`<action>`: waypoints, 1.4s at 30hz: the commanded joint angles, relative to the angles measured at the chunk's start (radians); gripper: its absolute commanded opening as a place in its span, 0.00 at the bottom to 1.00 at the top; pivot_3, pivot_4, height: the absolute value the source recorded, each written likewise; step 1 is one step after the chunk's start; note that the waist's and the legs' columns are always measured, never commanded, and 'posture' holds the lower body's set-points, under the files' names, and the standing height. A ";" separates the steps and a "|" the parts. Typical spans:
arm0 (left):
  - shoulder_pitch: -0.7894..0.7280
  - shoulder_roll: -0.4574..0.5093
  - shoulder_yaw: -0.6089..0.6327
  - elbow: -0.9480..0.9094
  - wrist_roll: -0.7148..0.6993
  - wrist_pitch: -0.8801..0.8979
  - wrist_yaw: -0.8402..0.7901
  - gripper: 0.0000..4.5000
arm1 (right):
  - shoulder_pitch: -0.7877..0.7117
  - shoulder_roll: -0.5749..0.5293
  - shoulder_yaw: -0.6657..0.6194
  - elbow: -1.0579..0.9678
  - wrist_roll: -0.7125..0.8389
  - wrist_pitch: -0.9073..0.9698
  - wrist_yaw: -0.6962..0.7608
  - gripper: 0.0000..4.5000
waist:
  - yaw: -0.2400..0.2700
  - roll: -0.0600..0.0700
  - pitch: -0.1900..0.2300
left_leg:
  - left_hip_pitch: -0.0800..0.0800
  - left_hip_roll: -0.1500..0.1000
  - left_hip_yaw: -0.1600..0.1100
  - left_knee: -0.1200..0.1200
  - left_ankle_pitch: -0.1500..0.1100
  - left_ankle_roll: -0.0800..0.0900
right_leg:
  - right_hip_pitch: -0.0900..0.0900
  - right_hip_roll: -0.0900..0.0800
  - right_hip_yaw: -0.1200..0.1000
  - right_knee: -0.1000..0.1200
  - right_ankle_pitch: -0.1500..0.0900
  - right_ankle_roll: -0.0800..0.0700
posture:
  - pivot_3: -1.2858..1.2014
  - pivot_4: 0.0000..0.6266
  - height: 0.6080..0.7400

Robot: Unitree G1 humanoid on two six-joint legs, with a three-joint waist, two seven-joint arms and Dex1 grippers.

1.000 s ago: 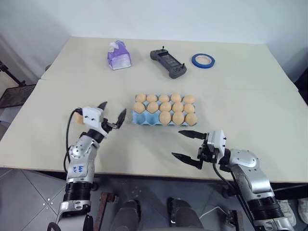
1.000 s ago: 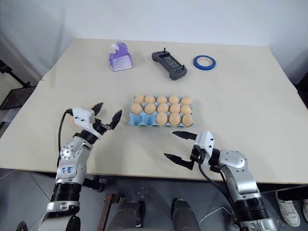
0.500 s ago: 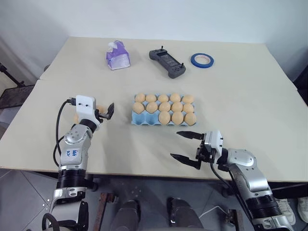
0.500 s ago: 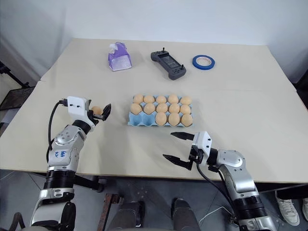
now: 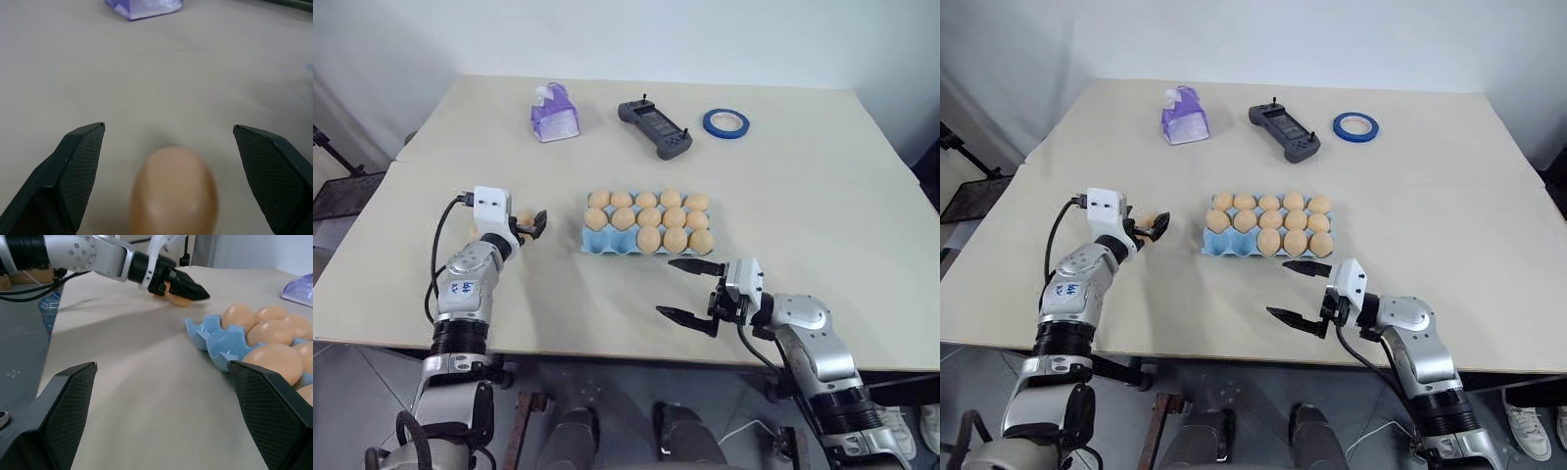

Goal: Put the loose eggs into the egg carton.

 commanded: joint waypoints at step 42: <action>-0.063 -0.069 -0.241 0.049 -0.029 -0.425 -0.623 0.99 | 0.152 -0.012 -0.069 -0.143 0.014 -0.006 -0.120 1.00 | 0.002 0.000 0.000 | -0.001 0.000 0.001 0.000 0.000 0.001 | -0.001 0.000 0.001 -0.001 0.000 0.001 | 0.52 0.24 1.00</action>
